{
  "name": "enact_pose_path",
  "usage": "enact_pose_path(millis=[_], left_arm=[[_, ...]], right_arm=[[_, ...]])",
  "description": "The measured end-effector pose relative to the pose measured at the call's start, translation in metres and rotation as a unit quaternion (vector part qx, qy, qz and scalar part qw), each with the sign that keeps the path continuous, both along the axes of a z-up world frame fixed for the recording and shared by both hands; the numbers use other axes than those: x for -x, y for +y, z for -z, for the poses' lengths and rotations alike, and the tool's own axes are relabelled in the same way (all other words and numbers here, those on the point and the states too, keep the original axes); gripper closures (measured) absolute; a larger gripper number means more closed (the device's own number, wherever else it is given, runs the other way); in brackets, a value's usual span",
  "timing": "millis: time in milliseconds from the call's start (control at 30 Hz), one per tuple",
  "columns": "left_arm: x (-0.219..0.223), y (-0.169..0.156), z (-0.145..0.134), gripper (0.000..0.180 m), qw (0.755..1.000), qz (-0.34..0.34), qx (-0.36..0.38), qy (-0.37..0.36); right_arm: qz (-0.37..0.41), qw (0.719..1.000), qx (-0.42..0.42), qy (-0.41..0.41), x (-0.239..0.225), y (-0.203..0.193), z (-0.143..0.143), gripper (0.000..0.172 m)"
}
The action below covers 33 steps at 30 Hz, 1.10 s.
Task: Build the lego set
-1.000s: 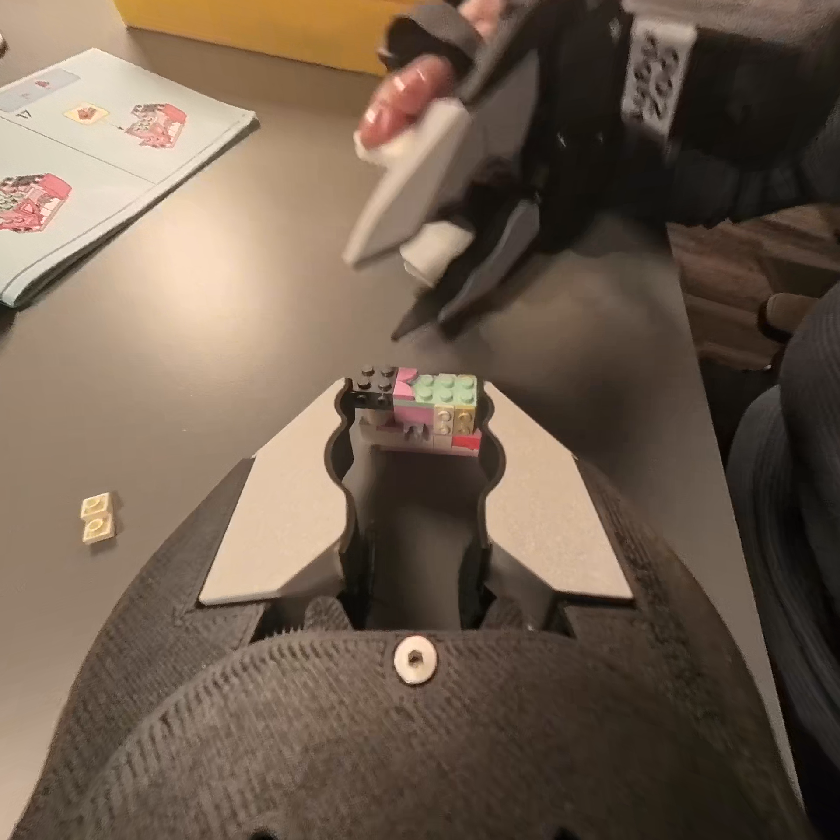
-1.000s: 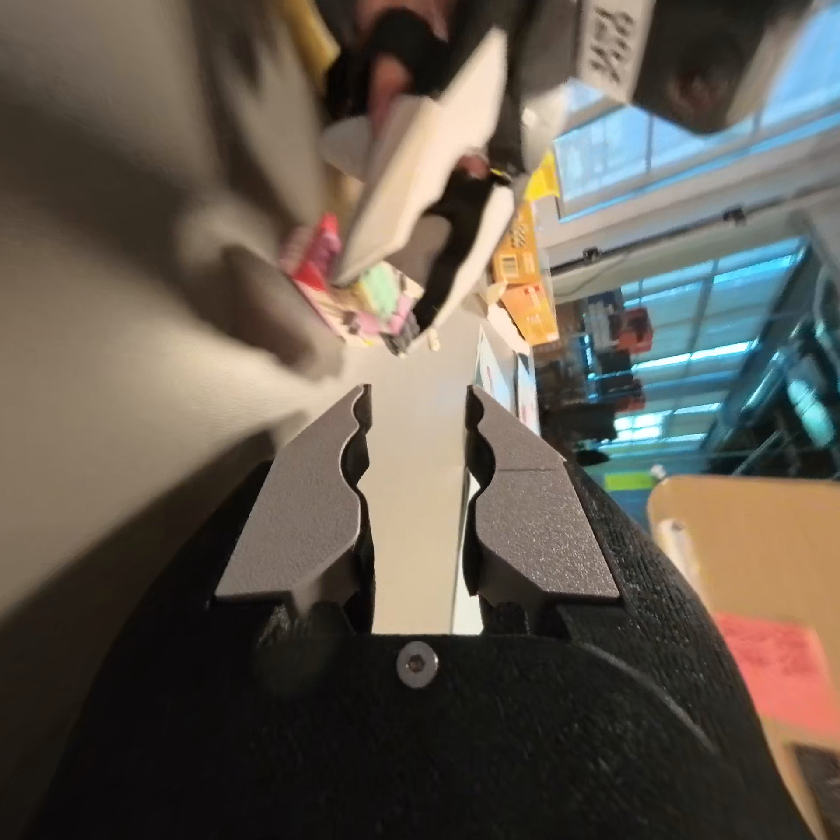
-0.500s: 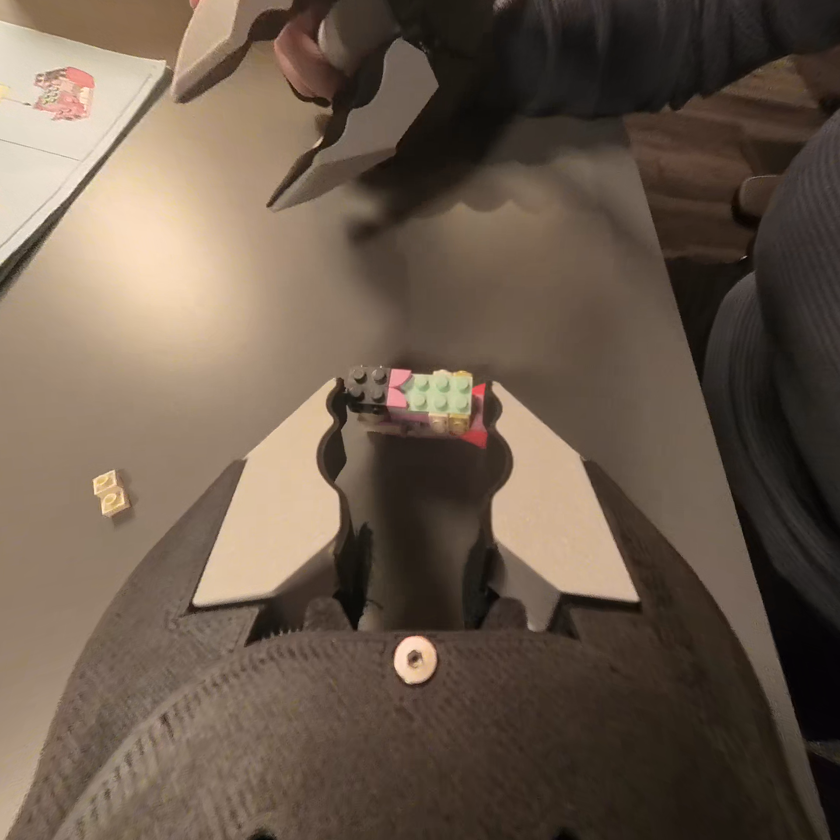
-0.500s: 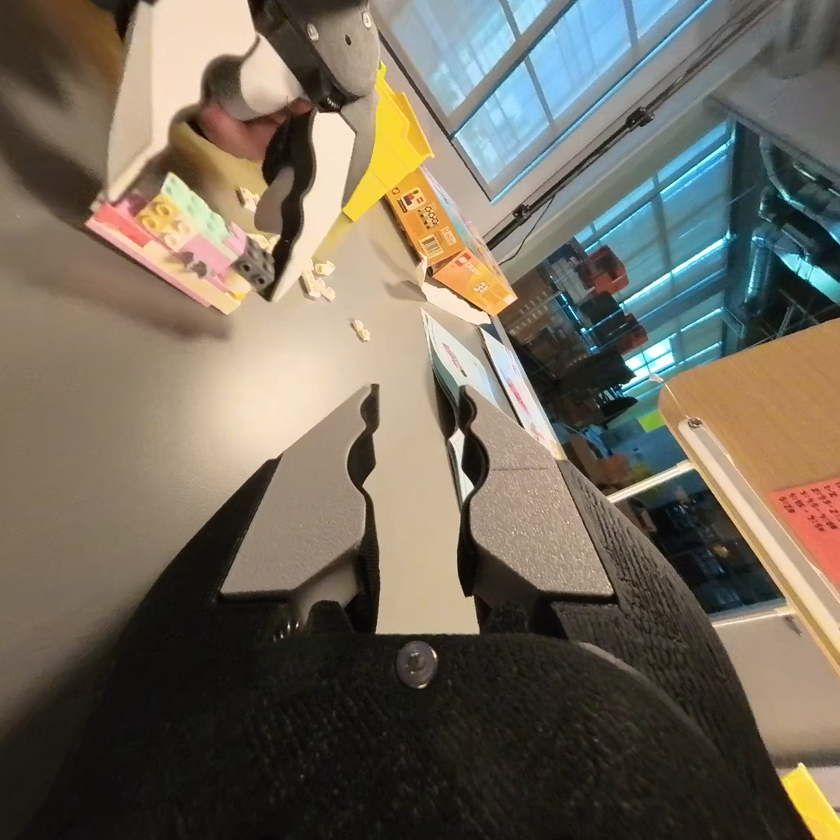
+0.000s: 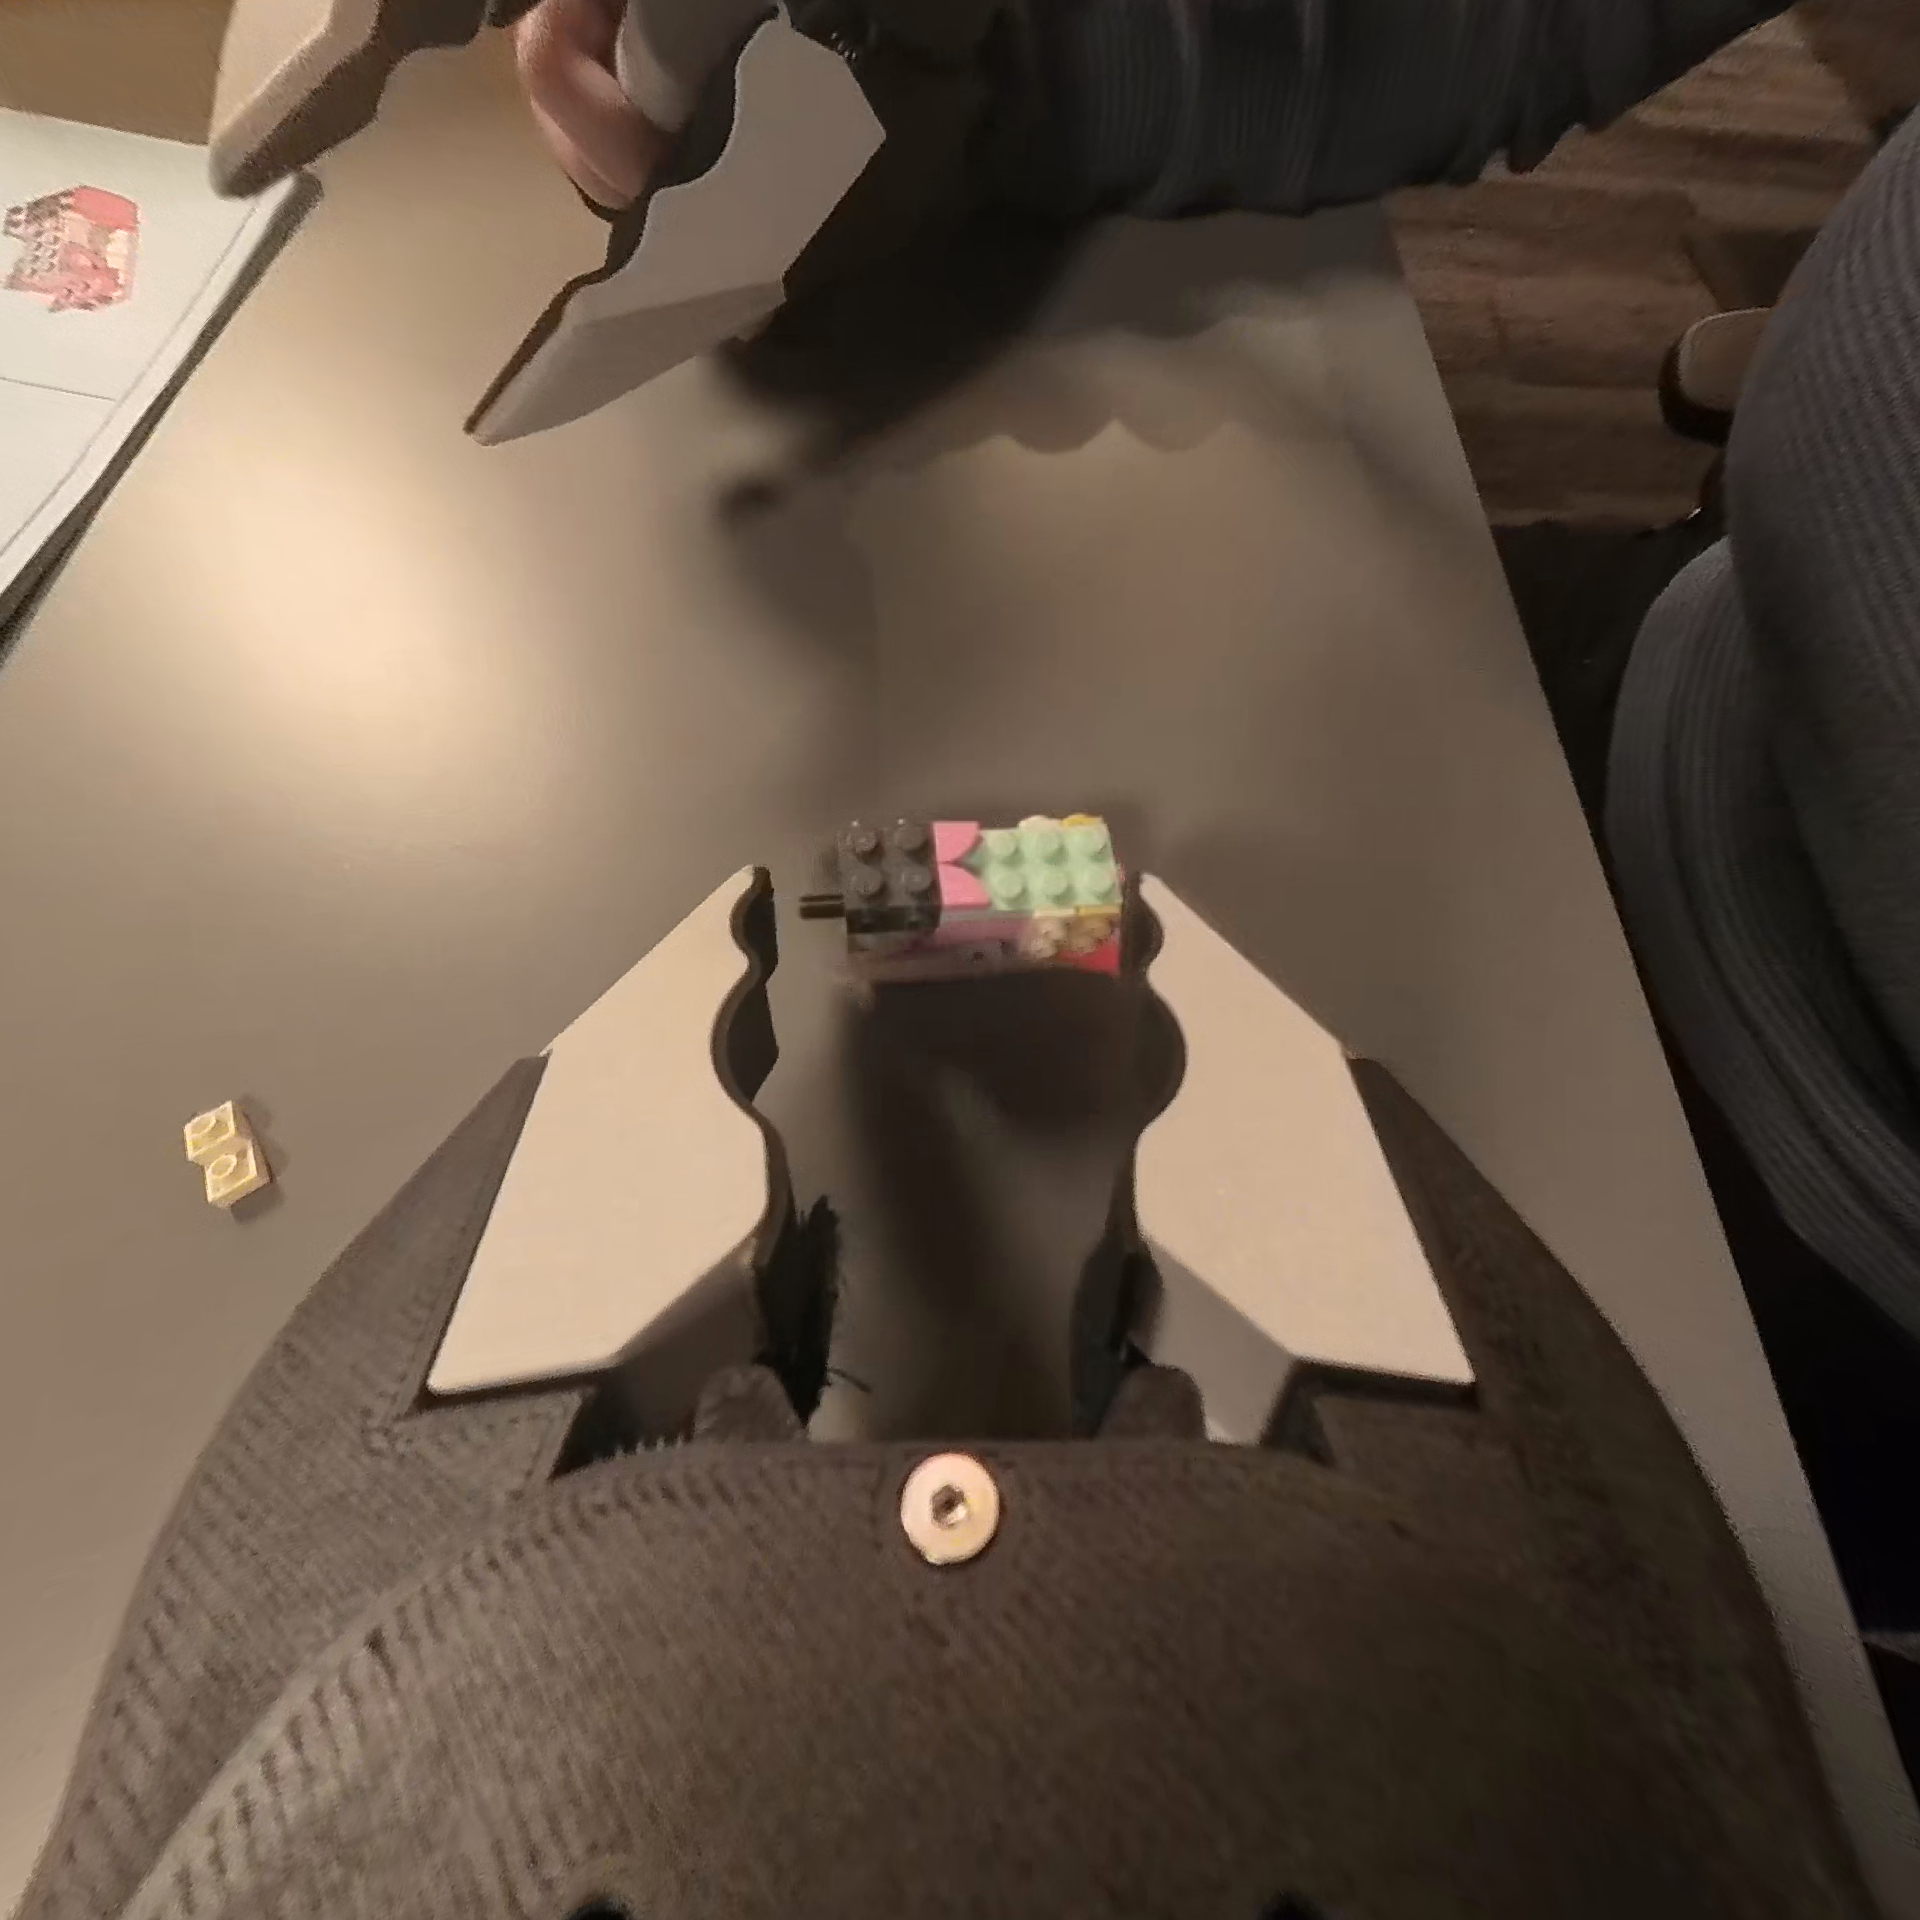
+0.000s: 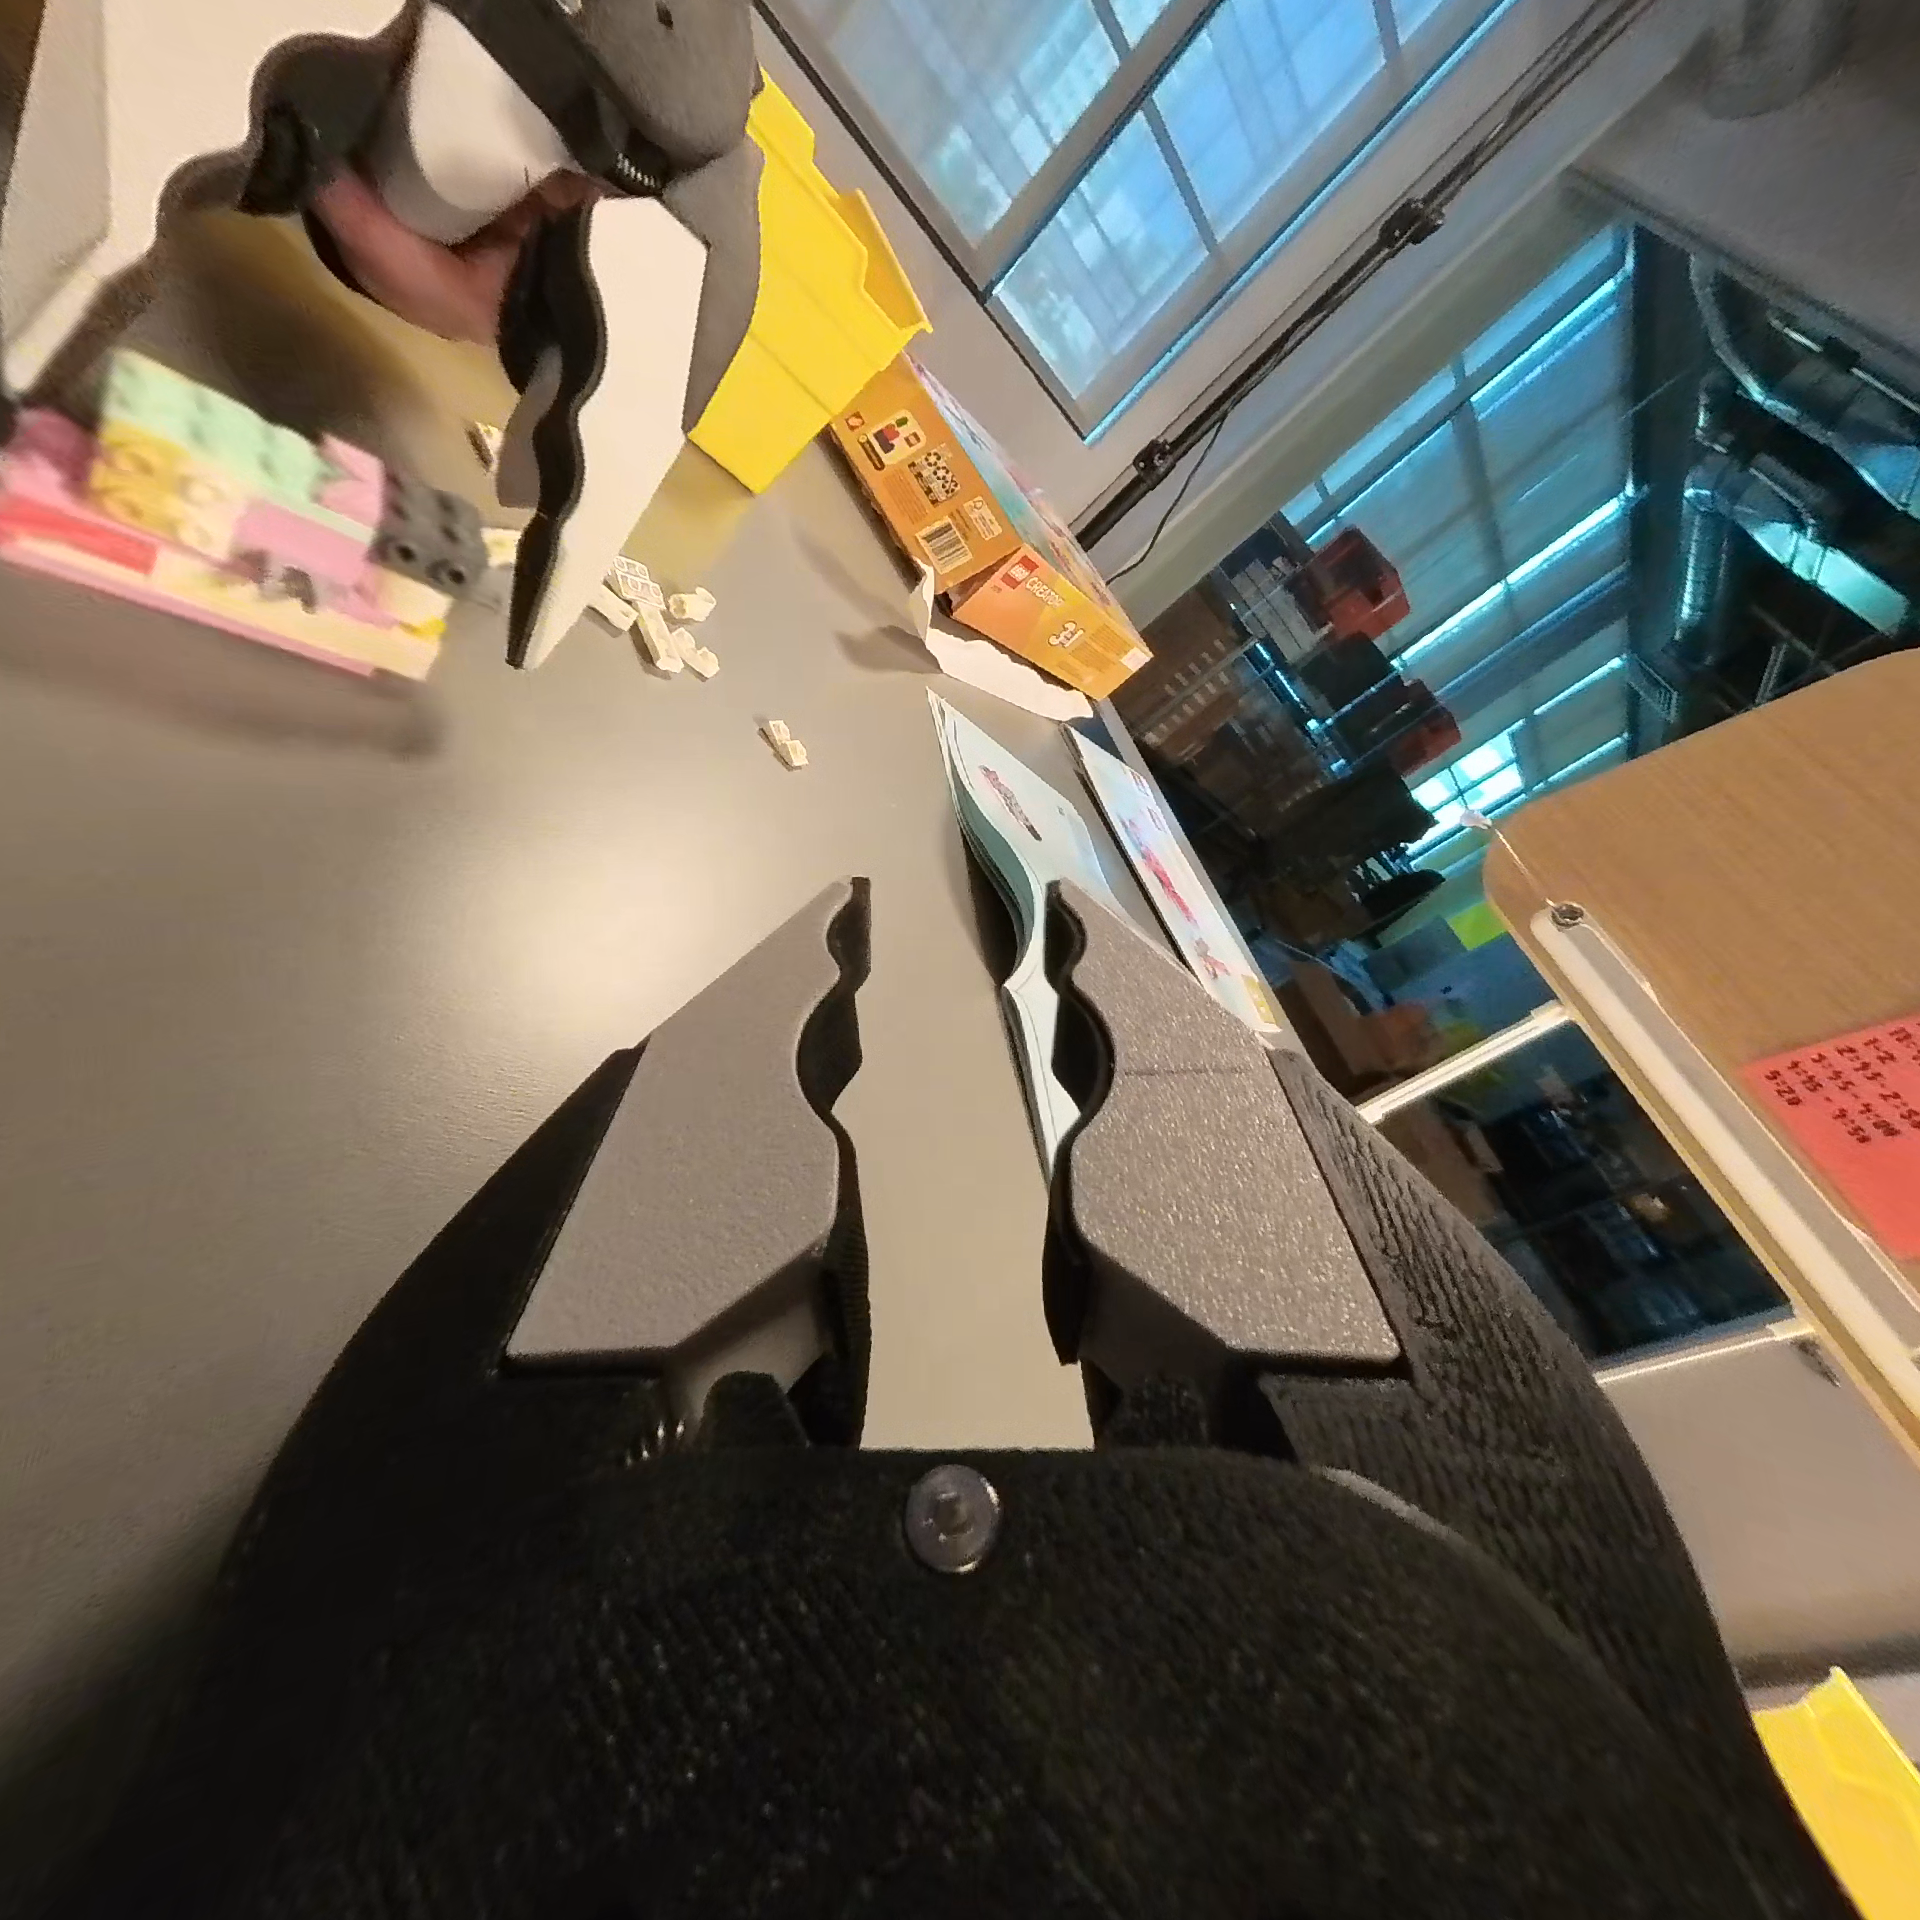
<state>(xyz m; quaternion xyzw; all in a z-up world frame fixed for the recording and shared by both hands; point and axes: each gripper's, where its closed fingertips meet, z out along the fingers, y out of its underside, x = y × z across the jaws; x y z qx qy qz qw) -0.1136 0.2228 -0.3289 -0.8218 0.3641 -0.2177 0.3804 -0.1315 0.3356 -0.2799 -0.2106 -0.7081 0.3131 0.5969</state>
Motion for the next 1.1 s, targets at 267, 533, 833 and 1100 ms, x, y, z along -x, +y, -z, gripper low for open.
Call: enact_pose_path(millis=[267,533,833,1100], left_arm=[[-0.001,0.001,0.004,0.102,1.0,-0.004,0.004,0.006],[-0.008,0.0,0.009,0.116,0.999,-0.003,0.046,-0.026],[-0.011,0.008,0.009,0.116,0.999,-0.02,0.036,-0.023],[-0.016,0.022,0.008,0.116,0.999,-0.039,0.017,-0.025]], right_arm=[[0.002,1.0,0.005,-0.002,0.0,0.002,0.0,0.14],[0.012,1.0,0.014,0.001,0.001,0.007,-0.002,0.14],[0.03,0.999,0.034,0.013,0.003,0.016,-0.008,0.141],[0.106,0.99,0.079,0.051,0.012,0.058,-0.023,0.141]])
